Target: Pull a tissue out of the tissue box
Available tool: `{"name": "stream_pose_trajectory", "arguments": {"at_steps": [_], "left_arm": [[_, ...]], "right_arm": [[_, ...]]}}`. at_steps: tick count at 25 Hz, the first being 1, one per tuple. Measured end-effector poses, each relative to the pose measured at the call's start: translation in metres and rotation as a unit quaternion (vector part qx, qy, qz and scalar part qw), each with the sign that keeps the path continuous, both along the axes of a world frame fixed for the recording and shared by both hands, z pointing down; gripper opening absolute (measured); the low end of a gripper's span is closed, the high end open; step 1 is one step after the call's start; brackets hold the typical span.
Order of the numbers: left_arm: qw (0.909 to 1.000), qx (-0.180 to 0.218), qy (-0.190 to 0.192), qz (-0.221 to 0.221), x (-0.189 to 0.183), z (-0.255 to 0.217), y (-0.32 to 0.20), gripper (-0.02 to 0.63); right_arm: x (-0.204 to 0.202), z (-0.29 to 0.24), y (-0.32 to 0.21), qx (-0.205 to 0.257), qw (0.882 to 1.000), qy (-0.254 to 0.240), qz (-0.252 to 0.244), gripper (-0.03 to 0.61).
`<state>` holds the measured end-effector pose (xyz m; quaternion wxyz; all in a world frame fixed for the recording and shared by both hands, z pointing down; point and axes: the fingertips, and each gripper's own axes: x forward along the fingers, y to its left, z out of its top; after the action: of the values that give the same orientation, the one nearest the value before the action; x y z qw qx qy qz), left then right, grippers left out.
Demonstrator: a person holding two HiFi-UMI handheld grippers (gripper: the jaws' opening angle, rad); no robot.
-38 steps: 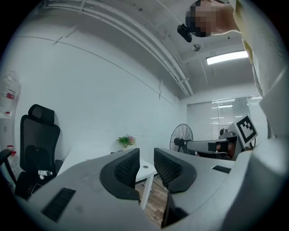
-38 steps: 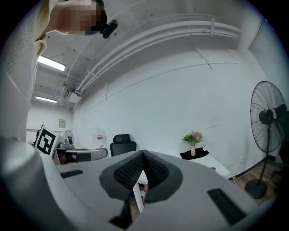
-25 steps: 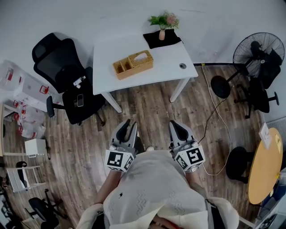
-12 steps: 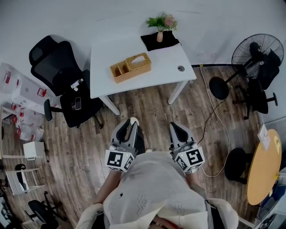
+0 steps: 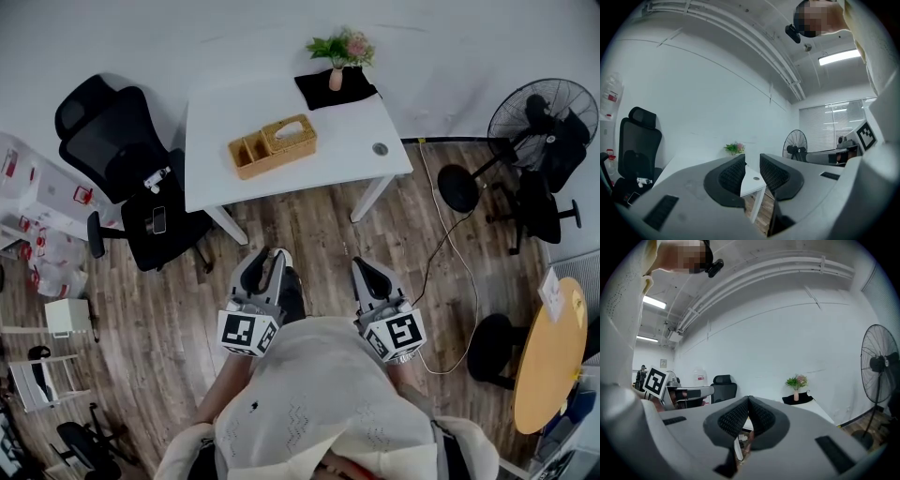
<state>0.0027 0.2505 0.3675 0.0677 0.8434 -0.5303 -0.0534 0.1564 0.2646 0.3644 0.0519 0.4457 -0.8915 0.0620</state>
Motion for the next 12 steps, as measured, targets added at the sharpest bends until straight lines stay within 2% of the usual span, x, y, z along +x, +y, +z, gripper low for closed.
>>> {"name": "stream_pose_trajectory", "arguments": {"at_steps": [12], "left_arm": [[0.9999, -0.001, -0.004, 0.013, 0.001, 0.006, -0.050, 0.095]], "right_arm": [[-0.001, 0.007, -0.044, -0.008, 1.000, 0.006, 0.014, 0.000]]}}
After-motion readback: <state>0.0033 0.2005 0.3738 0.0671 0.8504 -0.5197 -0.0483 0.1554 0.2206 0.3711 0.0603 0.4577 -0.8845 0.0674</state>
